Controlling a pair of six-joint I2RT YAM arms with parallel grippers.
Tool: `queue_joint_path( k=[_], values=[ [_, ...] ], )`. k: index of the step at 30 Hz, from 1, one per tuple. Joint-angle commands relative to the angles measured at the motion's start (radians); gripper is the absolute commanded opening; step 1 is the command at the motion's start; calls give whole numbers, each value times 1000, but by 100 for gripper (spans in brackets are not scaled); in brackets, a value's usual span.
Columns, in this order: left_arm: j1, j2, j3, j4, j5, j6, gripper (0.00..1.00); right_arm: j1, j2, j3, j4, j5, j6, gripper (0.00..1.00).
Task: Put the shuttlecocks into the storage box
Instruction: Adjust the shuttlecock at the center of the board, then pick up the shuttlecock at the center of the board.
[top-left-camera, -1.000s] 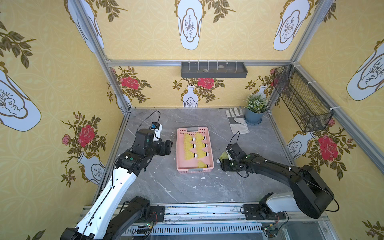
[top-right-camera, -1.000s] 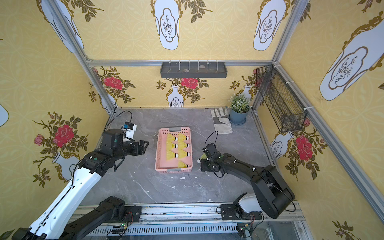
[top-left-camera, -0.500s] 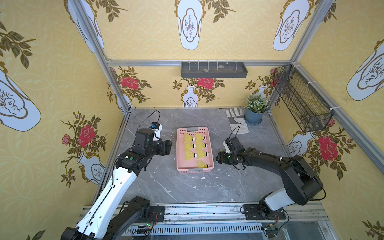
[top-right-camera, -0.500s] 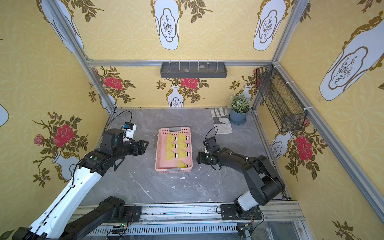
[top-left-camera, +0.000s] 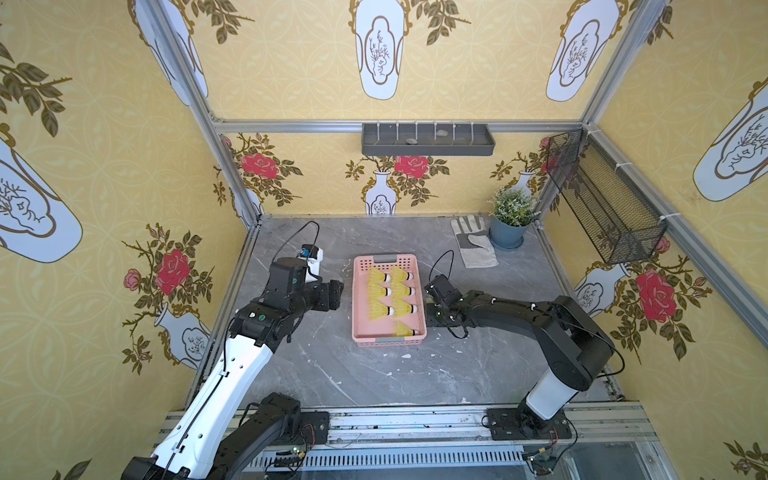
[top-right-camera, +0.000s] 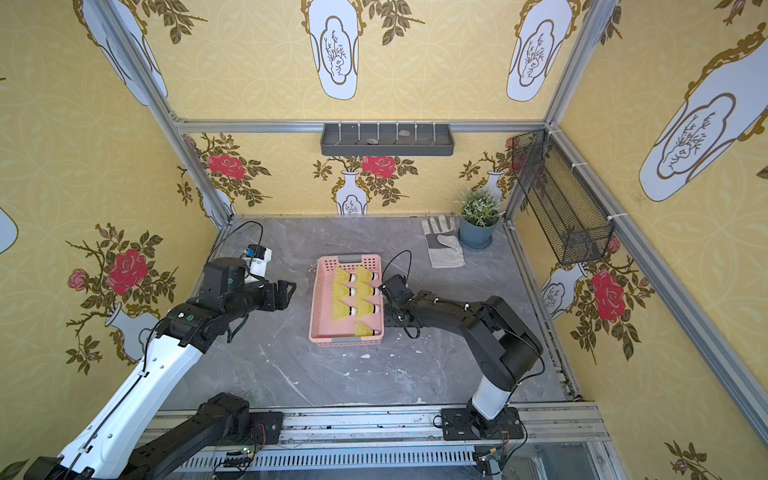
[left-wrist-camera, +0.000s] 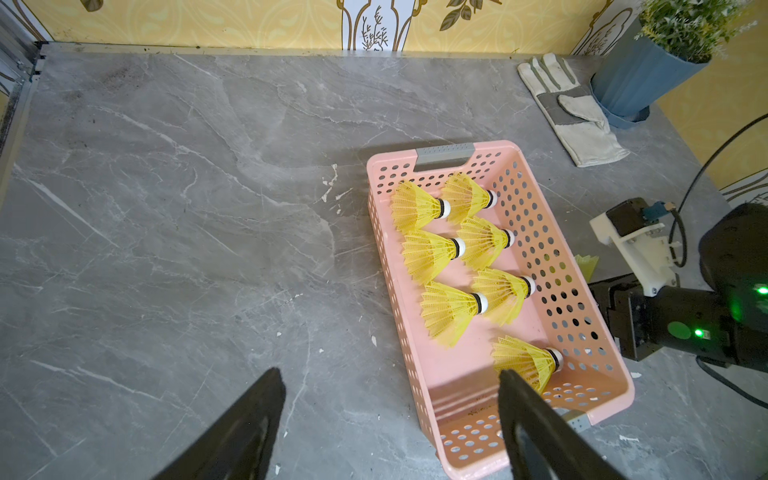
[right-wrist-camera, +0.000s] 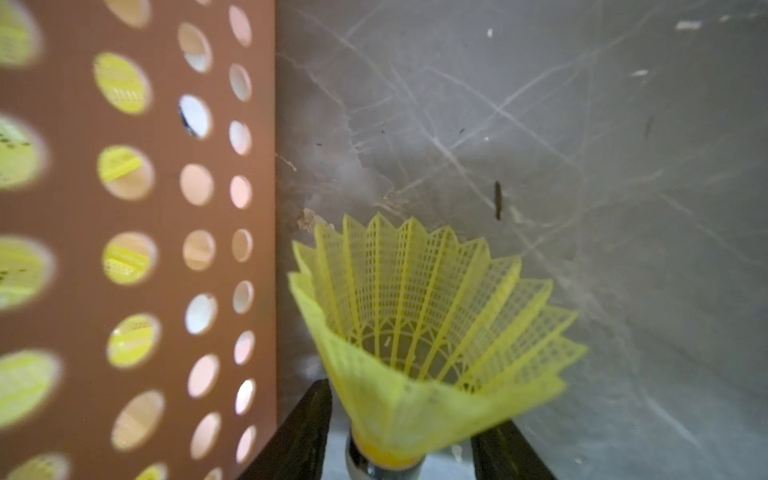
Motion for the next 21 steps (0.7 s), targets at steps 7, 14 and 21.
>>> queue_joint_path(
  k=[7, 14, 21],
  values=[
    [4, -4, -3, 3, 2, 10, 83, 7, -28, -44, -25, 75, 22, 33],
    [5, -6, -5, 3, 6, 8, 83, 6, -92, -66, -21, 115, -32, 23],
    [6, 4, -3, 39, 144, 8, 82, 10, -259, -73, 0, 35, -195, 21]
  ],
)
